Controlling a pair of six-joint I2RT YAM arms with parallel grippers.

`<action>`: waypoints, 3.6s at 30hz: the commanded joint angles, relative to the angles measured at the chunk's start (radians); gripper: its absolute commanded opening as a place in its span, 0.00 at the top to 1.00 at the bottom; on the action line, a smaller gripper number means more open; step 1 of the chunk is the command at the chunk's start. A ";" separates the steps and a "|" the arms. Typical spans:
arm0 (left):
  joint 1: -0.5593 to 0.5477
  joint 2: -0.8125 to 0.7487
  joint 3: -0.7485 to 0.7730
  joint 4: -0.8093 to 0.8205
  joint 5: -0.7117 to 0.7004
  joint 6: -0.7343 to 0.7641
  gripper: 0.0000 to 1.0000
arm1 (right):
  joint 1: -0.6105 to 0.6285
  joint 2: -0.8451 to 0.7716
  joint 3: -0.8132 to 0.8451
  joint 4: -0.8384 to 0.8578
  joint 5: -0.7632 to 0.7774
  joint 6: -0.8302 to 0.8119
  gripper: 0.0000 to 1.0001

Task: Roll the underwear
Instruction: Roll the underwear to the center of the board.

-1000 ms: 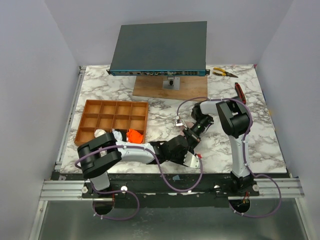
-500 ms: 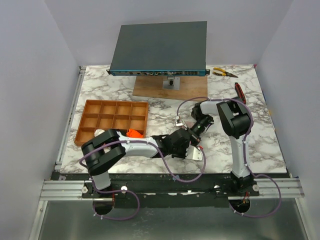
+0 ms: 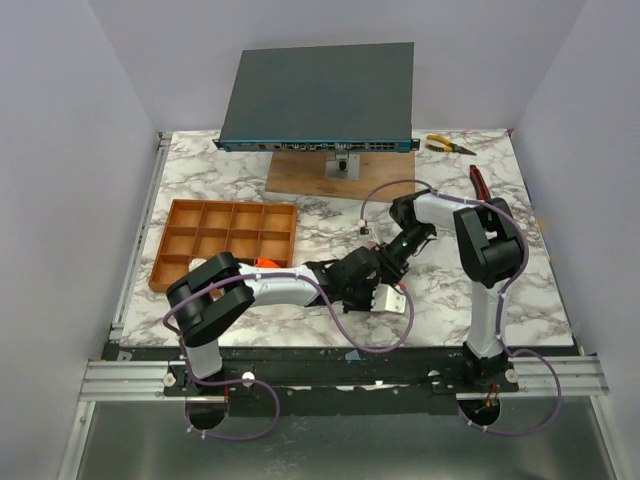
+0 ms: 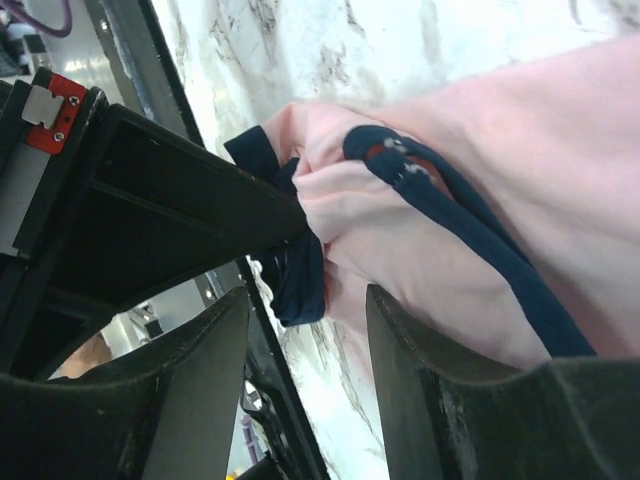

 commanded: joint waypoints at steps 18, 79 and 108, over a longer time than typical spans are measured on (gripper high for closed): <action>0.096 0.118 0.177 -0.284 0.312 -0.104 1.00 | -0.252 -0.356 -0.187 0.205 0.094 0.100 0.46; 0.344 0.648 0.778 -0.793 0.754 -0.419 1.00 | 0.359 -0.838 -0.698 0.821 0.668 -0.046 0.42; 0.353 0.667 0.784 -0.818 0.800 -0.407 1.00 | 0.415 -0.646 -0.717 0.870 0.743 -0.067 0.82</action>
